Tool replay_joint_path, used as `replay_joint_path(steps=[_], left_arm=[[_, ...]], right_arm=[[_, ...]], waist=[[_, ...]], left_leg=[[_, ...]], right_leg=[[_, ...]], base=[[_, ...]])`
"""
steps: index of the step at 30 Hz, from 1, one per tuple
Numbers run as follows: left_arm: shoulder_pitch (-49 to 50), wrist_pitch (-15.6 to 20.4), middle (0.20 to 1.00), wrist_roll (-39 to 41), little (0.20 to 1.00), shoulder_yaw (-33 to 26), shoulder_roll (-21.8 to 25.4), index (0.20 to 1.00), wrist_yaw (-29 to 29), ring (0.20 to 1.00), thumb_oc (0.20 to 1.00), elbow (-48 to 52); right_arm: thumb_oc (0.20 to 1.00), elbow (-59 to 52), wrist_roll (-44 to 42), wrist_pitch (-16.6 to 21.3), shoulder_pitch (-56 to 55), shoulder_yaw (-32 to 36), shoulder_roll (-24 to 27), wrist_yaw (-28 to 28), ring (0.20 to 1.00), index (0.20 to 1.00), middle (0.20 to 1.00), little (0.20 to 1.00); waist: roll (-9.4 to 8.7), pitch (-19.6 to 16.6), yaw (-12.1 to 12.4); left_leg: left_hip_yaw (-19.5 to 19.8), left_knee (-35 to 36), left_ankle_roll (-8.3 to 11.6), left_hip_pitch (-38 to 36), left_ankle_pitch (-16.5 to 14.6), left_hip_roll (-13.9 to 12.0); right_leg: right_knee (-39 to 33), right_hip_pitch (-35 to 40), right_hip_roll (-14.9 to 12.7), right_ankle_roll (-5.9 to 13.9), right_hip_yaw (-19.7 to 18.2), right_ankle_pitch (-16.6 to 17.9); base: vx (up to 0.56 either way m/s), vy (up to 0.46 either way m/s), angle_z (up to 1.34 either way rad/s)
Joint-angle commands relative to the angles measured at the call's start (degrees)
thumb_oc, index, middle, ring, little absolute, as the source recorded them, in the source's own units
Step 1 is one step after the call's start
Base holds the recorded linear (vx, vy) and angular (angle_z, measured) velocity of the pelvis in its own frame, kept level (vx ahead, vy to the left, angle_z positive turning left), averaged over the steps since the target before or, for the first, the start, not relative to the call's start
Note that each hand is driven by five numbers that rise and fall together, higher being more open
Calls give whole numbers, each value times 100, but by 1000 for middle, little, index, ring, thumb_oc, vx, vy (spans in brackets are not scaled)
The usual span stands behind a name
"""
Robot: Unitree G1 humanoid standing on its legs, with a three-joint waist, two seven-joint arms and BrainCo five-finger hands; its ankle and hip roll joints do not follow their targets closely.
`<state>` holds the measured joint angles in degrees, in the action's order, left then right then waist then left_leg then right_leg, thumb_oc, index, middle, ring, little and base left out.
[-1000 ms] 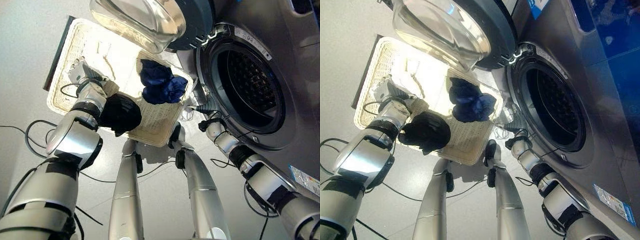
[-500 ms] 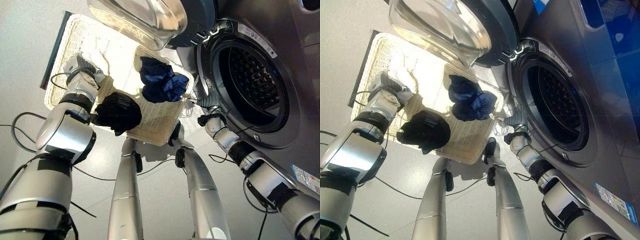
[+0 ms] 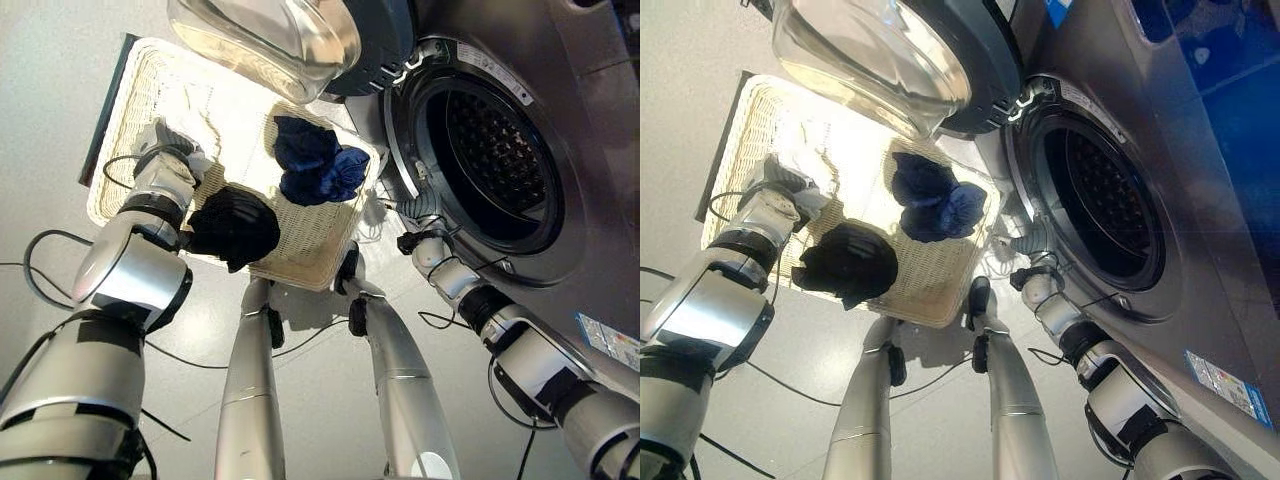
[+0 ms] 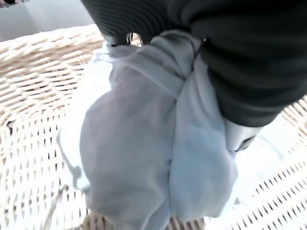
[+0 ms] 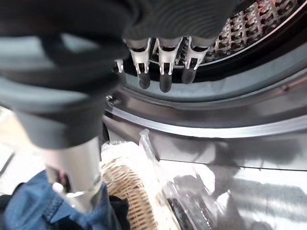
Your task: Put the clothes into the washing machine.
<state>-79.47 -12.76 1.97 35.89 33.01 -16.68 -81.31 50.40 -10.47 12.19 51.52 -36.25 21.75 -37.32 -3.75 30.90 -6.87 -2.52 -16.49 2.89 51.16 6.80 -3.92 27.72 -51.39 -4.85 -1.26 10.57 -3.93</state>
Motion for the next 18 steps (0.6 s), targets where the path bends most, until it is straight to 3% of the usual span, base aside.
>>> replay_joint_path(steps=[1,8,14,18], left_arm=[[608,168,200,167,200,-299,-467,200,-39,200,200,-271],[809,1105,200,-8,200,-502,-338,200,-913,200,200,325],[1361,1592,200,-317,200,-701,-314,200,-1352,200,200,1084],[1434,1638,200,-366,200,-743,-313,200,-1381,200,200,1178]], right_arm=[[1000,-78,-113,281,-233,355,12,-179,1000,1000,1000,1000],[1000,-256,-60,390,-457,382,40,-230,1000,1000,1000,1000],[1000,-534,74,459,-769,525,66,-384,1000,1000,1000,1000],[1000,-579,82,457,-792,552,77,-390,1000,1000,1000,1000]], waist=[[-41,-110,171],[57,-110,246],[165,-110,373],[179,-110,391]], left_leg=[[-517,503,166,-423,-60,260],[-535,458,157,-810,-186,273],[-486,385,137,-1192,-323,334],[-481,397,133,-1243,-322,336]], right_leg=[[-681,74,300,757,-305,753],[-605,424,205,756,-250,595],[-520,793,82,760,-148,455],[-540,844,69,756,-132,463]], base=[[2,-6,-3],[0,0,0],[5,-3,0],[10,-4,1]])
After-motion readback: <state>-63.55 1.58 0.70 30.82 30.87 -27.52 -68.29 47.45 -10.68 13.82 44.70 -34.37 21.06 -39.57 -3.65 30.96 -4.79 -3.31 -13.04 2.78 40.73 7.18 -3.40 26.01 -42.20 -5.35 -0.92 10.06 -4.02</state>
